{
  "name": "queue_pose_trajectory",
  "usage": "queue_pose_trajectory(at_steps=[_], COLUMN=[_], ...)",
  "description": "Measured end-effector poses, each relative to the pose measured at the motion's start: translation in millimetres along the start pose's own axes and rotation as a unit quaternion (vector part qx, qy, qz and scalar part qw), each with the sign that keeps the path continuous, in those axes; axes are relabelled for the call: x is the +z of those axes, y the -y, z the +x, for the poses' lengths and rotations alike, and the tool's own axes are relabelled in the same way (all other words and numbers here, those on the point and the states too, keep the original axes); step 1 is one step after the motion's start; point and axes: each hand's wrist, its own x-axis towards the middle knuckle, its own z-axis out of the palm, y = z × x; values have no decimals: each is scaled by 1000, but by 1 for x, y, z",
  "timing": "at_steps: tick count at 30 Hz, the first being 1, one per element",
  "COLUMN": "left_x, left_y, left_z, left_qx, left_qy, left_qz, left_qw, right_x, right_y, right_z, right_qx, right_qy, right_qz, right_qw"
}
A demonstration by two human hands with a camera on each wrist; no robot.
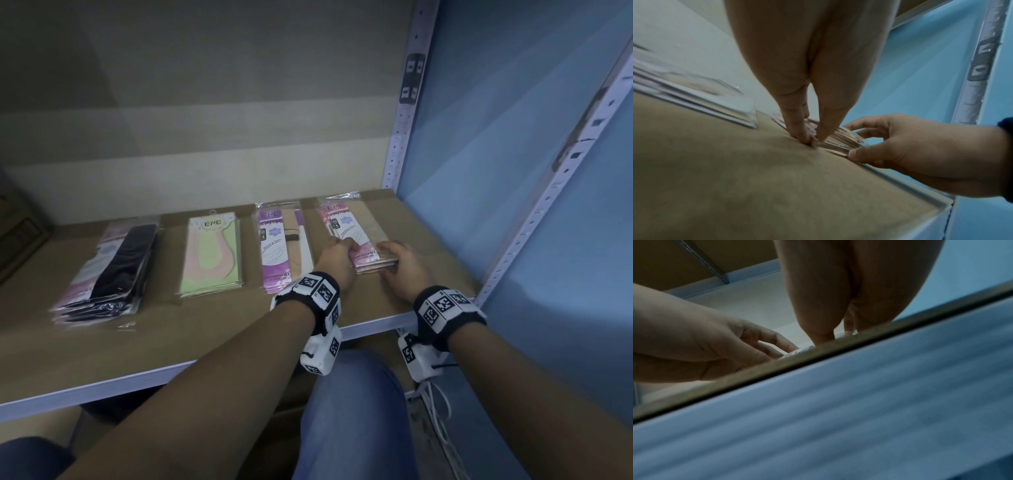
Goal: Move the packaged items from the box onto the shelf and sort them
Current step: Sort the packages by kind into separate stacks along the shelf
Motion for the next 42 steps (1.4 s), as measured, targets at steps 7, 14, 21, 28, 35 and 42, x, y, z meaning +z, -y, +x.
queue_pose_trajectory(at_steps=[7,14,21,28,35,42], left_x=[-25,-69,-113,-177,-222,-240], left_y=[-9,2,37,83,120,133], left_z=[-6,-20,-47,-87,-119,-146], left_qx=[7,0,-27,-68,-127,-134], left_qy=[59,20,-8,-62,-84,-115], left_qz=[35,41,54,73,90,108], left_qw=[998,999,998,993,984,978], right_x=[-12,-27,-16,21,50,68], right_y=[8,34,102,179,238,243], right_z=[-1,3,-1,-8,-18,-18], right_qx=[9,17,-46,-93,-129,-155], right_qy=[41,8,1,68,96,151], right_qz=[-15,-48,-38,-14,-19,-53], right_qw=[999,999,998,993,987,975])
